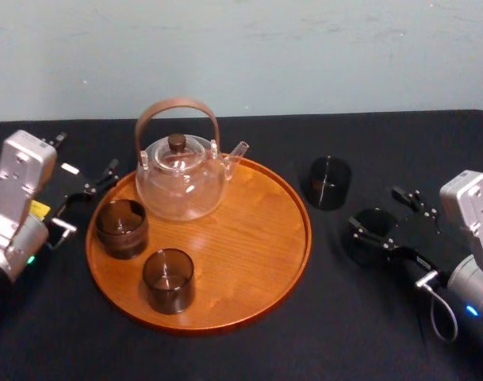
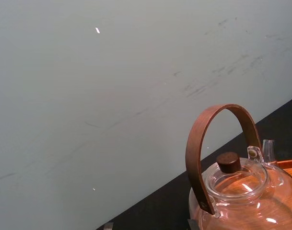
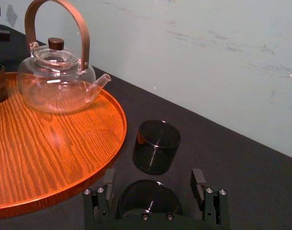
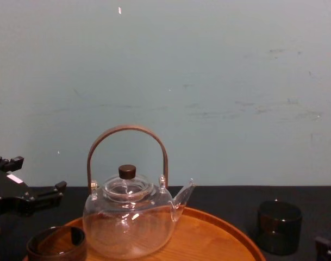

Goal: Pick up the glass from the table and place it on the tray.

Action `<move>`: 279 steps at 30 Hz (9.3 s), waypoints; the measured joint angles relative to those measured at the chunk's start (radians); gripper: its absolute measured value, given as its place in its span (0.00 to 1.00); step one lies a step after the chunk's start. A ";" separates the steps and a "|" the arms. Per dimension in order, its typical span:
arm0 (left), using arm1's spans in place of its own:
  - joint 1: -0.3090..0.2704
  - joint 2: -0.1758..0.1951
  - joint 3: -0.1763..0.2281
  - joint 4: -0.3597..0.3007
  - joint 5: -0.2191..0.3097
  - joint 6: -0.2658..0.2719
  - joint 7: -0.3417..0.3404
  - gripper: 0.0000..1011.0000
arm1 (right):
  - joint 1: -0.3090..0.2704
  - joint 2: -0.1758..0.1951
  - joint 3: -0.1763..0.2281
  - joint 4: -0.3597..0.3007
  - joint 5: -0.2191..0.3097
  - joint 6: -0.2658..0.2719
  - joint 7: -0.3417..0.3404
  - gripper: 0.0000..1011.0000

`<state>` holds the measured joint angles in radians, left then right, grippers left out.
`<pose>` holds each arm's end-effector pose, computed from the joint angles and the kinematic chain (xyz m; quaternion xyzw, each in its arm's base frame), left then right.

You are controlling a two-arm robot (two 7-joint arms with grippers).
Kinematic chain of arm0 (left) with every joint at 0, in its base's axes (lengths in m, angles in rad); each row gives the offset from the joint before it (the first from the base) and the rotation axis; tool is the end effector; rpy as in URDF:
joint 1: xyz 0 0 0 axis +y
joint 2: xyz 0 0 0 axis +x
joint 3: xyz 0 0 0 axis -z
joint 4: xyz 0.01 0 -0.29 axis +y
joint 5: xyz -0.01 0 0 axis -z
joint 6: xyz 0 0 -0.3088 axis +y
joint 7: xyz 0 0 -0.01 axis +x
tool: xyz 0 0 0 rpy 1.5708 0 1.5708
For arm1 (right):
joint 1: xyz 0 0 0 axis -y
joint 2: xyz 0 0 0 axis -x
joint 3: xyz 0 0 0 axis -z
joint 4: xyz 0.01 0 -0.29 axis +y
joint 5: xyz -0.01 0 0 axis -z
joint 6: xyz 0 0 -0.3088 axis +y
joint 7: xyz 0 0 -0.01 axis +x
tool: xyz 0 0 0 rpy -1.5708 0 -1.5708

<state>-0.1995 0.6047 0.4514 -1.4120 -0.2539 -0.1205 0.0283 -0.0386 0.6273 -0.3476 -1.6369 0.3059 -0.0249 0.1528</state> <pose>0.3581 0.0827 -0.3023 0.1415 -0.1325 0.5799 0.7913 0.2976 -0.0730 -0.3030 -0.1472 -0.0533 -0.5012 0.8511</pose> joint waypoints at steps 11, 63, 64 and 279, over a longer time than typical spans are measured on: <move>0.000 0.000 0.000 0.000 0.000 0.000 0.000 0.99 | -0.015 -0.017 0.020 0.007 -0.018 0.011 0.012 0.99; 0.000 0.000 0.000 0.000 0.000 0.000 0.000 0.99 | -0.079 -0.103 0.138 0.022 -0.083 0.011 0.096 0.99; 0.000 0.000 0.000 0.000 0.000 0.000 0.000 0.99 | -0.082 -0.105 0.143 0.023 -0.083 0.012 0.099 0.99; 0.000 0.000 0.000 0.000 0.000 0.000 0.000 0.99 | 0.211 -0.316 -0.196 0.277 -0.183 -0.014 0.320 0.94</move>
<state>-0.1995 0.6047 0.4514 -1.4120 -0.2539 -0.1205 0.0282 0.1724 0.3117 -0.5432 -1.3601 0.1227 -0.0393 0.4729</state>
